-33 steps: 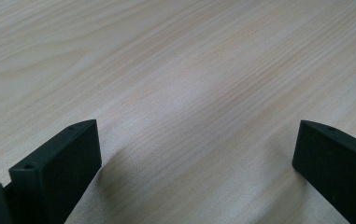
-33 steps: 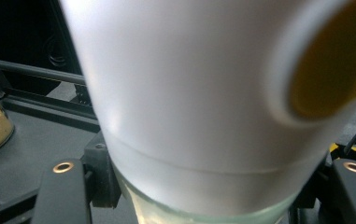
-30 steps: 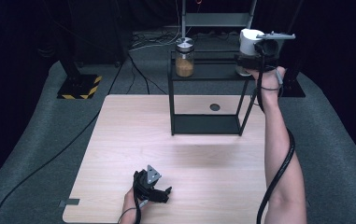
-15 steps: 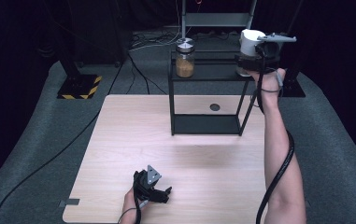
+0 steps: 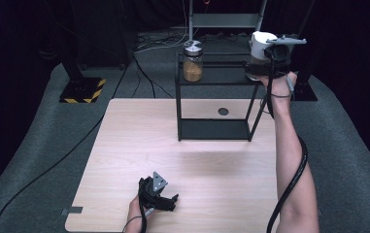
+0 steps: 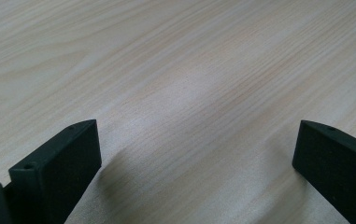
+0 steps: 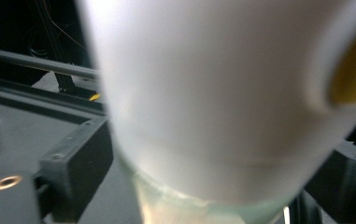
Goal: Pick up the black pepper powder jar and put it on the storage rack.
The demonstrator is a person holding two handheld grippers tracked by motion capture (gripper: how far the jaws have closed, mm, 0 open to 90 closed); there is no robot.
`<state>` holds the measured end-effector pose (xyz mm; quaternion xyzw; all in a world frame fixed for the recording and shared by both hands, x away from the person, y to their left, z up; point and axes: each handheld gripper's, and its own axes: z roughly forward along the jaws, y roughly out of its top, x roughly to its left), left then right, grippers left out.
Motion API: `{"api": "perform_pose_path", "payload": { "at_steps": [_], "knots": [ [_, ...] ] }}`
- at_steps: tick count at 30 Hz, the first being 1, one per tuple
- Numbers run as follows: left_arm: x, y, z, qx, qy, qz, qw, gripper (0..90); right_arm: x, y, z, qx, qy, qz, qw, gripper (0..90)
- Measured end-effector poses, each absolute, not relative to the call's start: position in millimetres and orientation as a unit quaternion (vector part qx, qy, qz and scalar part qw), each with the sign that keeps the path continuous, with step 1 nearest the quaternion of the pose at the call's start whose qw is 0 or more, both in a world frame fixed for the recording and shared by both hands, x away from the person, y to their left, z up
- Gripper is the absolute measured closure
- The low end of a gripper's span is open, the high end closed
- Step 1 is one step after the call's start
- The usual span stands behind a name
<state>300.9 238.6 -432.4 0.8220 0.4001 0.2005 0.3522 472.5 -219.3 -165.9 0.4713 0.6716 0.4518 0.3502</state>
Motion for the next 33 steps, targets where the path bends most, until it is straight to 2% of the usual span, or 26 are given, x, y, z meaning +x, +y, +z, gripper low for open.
{"api": "perform_pose_path", "payload": {
  "at_steps": [5, 8, 16, 23, 24, 25, 28, 29, 30, 33],
  "knots": [
    [301, 239, -432, 0.822, 0.401, 0.200, 0.353, 0.6, 460, -210, -146, 0.461, 0.714, 0.392, 0.353, 0.1],
    [300, 238, -433, 0.821, 0.401, 0.202, 0.352, 0.6, 446, -208, -142, 0.455, 0.734, 0.366, 0.347, 0.0],
    [300, 238, -433, 0.821, 0.402, 0.202, 0.353, 0.6, 395, -213, -166, 0.424, 0.780, 0.319, 0.332, 0.0],
    [300, 237, -433, 0.821, 0.400, 0.204, 0.352, 0.6, 365, -216, -220, 0.408, 0.809, 0.289, 0.308, 0.0],
    [299, 237, -433, 0.821, 0.400, 0.205, 0.352, 0.6, 355, -223, -244, 0.414, 0.806, 0.304, 0.294, 0.0],
    [299, 237, -433, 0.821, 0.400, 0.205, 0.352, 0.6, 355, -223, -244, 0.414, 0.806, 0.304, 0.294, 0.0],
    [299, 237, -433, 0.821, 0.400, 0.205, 0.352, 0.6, 342, -232, -284, 0.427, 0.806, 0.317, 0.261, 0.0],
    [300, 237, -433, 0.821, 0.400, 0.204, 0.352, 0.7, 333, -240, -311, 0.443, 0.800, 0.329, 0.234, 0.0],
    [300, 237, -433, 0.821, 0.400, 0.203, 0.352, 0.7, 333, -240, -311, 0.443, 0.800, 0.329, 0.234, 0.0],
    [300, 237, -433, 0.821, 0.399, 0.204, 0.353, 0.7, 316, -244, -348, 0.470, 0.790, 0.330, 0.216, 0.0]
  ]
}}
